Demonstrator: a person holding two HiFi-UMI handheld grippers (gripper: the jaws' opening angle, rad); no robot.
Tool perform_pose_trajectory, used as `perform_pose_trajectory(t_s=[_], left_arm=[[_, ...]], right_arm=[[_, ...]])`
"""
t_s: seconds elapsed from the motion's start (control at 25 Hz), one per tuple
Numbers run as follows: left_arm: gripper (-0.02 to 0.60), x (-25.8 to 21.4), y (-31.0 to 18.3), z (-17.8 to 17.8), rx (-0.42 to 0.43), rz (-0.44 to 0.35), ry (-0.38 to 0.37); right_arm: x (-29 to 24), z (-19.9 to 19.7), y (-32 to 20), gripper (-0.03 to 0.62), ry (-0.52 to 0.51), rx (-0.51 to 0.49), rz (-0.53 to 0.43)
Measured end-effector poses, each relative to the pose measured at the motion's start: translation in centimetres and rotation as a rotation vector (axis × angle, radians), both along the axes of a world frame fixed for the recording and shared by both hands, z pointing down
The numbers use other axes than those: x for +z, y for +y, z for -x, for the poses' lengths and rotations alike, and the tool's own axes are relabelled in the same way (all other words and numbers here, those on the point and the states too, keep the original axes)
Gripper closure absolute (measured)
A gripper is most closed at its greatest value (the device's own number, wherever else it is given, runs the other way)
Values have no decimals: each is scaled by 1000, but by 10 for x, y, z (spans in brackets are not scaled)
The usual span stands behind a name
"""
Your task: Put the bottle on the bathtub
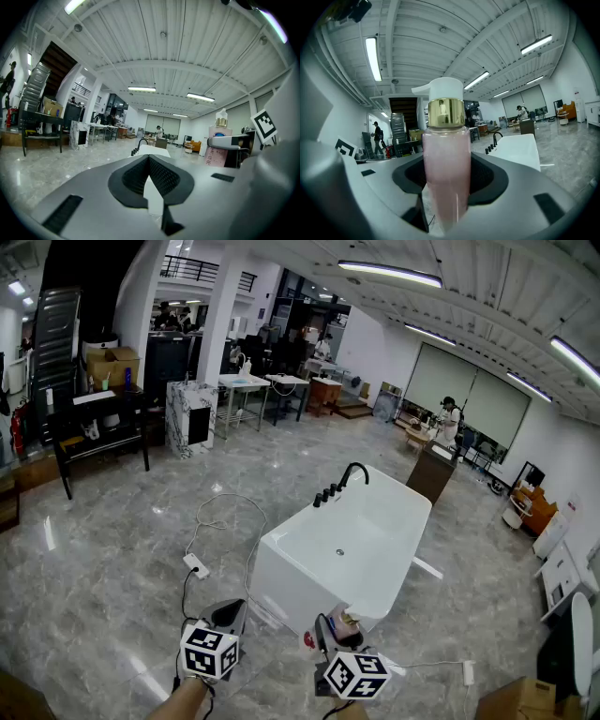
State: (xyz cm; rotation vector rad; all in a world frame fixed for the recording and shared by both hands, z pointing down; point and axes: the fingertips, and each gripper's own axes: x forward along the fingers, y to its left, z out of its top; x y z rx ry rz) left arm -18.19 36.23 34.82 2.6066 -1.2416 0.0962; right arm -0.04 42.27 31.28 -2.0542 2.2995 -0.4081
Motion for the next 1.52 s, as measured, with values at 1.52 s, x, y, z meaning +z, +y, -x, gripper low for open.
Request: perform_pose_trajectory(t_s=[1.52], left_arm=[[578,31,-70,-2,38,51,-3]], right_arm=[[32,-2,-72,358,-83,14,58]])
